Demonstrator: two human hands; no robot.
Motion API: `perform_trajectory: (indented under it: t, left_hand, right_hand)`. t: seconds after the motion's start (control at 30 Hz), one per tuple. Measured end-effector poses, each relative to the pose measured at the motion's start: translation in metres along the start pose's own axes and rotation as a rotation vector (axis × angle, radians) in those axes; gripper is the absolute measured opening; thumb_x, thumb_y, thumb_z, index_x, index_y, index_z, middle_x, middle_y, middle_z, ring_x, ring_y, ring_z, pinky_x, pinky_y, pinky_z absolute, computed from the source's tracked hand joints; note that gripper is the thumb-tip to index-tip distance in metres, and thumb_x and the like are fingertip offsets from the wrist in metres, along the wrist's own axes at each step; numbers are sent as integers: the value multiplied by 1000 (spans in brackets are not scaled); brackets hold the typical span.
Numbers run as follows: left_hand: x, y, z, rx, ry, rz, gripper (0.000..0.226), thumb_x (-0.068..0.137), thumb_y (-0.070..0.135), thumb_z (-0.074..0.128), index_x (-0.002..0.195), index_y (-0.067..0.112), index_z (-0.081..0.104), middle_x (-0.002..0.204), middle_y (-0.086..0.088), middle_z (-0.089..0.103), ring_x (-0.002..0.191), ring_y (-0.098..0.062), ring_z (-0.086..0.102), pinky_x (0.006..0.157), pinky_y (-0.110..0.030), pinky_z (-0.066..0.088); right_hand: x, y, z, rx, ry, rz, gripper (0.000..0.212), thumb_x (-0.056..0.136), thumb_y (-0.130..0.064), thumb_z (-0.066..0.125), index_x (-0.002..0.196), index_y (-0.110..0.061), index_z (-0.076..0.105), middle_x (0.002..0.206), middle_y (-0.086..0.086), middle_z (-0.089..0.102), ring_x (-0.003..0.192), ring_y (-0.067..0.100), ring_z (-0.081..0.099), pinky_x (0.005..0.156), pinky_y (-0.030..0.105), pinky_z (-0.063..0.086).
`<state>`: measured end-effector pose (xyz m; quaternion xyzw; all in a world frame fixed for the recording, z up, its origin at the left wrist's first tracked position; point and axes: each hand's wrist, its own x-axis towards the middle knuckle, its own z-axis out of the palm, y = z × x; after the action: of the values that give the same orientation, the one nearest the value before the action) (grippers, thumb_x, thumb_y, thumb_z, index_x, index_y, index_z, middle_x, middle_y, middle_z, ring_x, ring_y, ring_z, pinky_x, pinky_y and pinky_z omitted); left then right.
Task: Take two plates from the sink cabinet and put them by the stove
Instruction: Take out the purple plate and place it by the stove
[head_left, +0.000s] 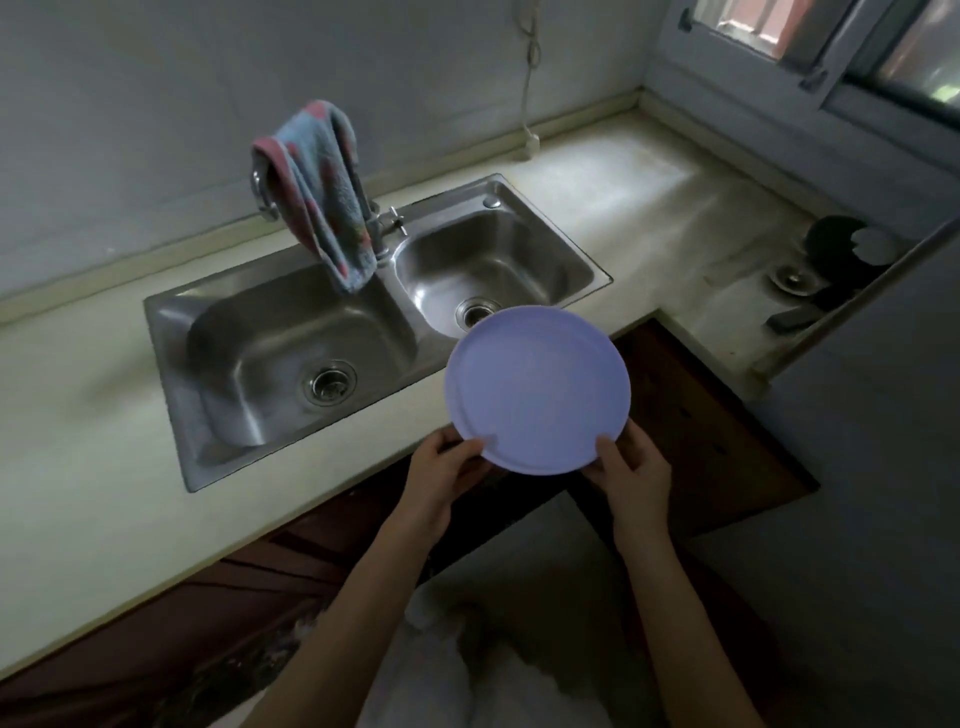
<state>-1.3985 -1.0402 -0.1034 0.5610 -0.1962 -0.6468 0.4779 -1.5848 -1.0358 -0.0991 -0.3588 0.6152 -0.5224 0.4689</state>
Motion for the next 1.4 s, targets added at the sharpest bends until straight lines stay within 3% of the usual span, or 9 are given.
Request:
perform_trajectory:
  t: [0.13, 0.27, 0.37, 0.53, 0.73, 0.87, 1.13, 1.27, 1.4]
  left_hand:
    - [-20, 2, -29, -86, 142, 55, 6, 83, 11, 63, 86, 12, 58, 93, -6, 68, 81, -16, 68, 64, -20, 54]
    - [-48, 7, -67, -217, 314, 137, 6, 82, 7, 63, 85, 9, 58, 88, -7, 69, 66, -9, 71, 58, -17, 55]
    - [-71, 13, -101, -261, 405, 199, 6, 83, 7, 63, 86, 8, 58, 90, -9, 70, 67, -12, 72, 61, -20, 57]
    - [-112, 19, -162, -387, 562, 252, 11, 85, 6, 61, 78, 11, 55, 68, 1, 74, 61, -9, 71, 56, -18, 56]
    - [-165, 10, -246, -404, 684, 284, 20, 90, 12, 56, 71, 14, 48, 44, 14, 55, 45, -3, 57, 72, -26, 53]
    - [-192, 10, -311, -472, 775, 273, 14, 88, 13, 59, 76, 13, 52, 69, 2, 65, 70, -15, 63, 81, -29, 56]
    - [-244, 21, -440, -534, 877, 279, 13, 87, 14, 61, 78, 11, 53, 88, -5, 67, 85, -18, 67, 68, -18, 57]
    - [-265, 30, -500, -572, 933, 332, 11, 86, 13, 62, 80, 10, 53, 93, -8, 65, 89, -21, 66, 67, -17, 57]
    - [-278, 45, -555, -582, 999, 342, 11, 87, 12, 61, 86, 8, 50, 93, -9, 63, 88, -21, 64, 71, -19, 58]
  right_hand:
    - [0, -6, 29, -19, -168, -1, 45, 88, -13, 58, 131, -15, 48, 100, -6, 65, 97, 17, 63, 73, 29, 58]
    - [-10, -8, 74, -52, -370, 9, 42, 87, -13, 59, 128, -17, 52, 94, -3, 68, 91, 14, 66, 78, 36, 58]
    - [-26, -8, 113, -58, -483, 24, 41, 86, -14, 59, 126, -22, 54, 82, -1, 70, 79, 12, 68, 70, 27, 58]
    - [-62, 0, 182, -72, -668, 80, 46, 85, -14, 60, 130, -18, 50, 93, 16, 70, 83, 19, 69, 63, 22, 56]
    - [-131, 23, 265, -144, -844, 101, 47, 84, -12, 60, 129, -19, 50, 85, 13, 70, 78, 14, 67, 63, 22, 56]
    - [-182, 40, 320, -175, -919, 113, 47, 84, -11, 59, 130, -15, 49, 84, 14, 69, 79, 20, 67, 68, 30, 57]
    - [-282, 62, 425, -197, -1025, 140, 49, 85, -13, 60, 132, -14, 46, 81, 9, 70, 73, 15, 70, 65, 30, 58]
    - [-328, 68, 481, -201, -1079, 135, 49, 84, -14, 61, 132, -13, 48, 84, 11, 70, 75, 15, 69, 79, 42, 57]
    - [-366, 70, 534, -157, -1124, 174, 47, 85, -10, 60, 130, -10, 48, 90, 13, 64, 79, 21, 66, 66, 27, 58]
